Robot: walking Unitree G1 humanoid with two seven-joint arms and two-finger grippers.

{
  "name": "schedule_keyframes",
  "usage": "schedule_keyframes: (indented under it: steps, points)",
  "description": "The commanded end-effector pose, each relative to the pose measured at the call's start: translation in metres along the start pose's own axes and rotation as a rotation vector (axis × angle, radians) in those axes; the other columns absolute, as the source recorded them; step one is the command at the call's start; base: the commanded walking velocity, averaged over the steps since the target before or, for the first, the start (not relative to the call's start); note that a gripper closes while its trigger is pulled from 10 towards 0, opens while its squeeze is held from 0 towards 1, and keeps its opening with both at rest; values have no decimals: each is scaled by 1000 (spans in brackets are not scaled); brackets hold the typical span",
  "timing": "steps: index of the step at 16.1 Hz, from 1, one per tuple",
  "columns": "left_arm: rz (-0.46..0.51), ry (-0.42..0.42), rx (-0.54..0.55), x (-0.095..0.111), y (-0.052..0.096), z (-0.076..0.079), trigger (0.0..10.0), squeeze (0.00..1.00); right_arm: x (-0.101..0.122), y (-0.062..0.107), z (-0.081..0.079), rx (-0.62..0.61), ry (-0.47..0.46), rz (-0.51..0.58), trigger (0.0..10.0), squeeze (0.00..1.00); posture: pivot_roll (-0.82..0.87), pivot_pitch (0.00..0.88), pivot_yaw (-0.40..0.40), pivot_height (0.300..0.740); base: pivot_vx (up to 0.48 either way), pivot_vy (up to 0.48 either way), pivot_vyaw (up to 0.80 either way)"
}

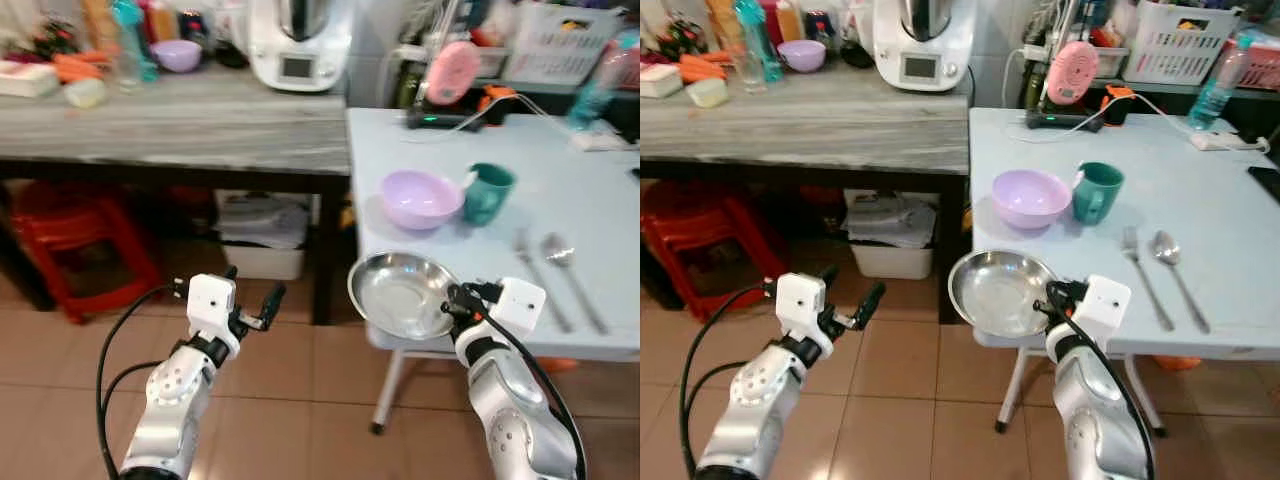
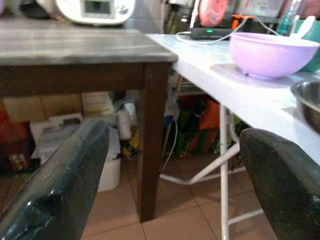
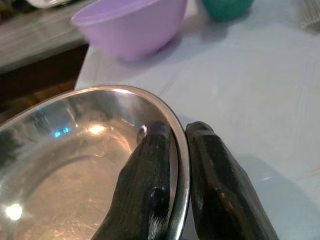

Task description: Setting the table

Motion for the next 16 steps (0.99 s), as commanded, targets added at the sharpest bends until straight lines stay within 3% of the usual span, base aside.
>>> schedule_keyframes:
  steps: [1,13,16]
  points:
    - [0,-16,-14,0,1,0,10000,0,2,0,-1,2,-4,12,10000,0,-13,0,-22,740,0,480,0]
    - [8,-39,-9,2,-3,1,10000,0,9,-2,-1,7,11,49,10000,0,-15,0,-16,740,0,479,0]
    - [-9,-78,63,1,-3,-10,10000,0,12,-3,1,3,10,65,10000,0,-18,0,-14,740,0,264,0]
Point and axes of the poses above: a point about 5 cm out from each wrist's last joint towards the gripper, its own y axis pointing back from the gripper into the wrist, its own x axis along the axis of the wrist's last joint, z = x × y, the point moved 1 cm from there along -y, pointing out of the wrist towards the gripper, and after that the axes turned 7 degrees about -y, right-handed, at the moved point
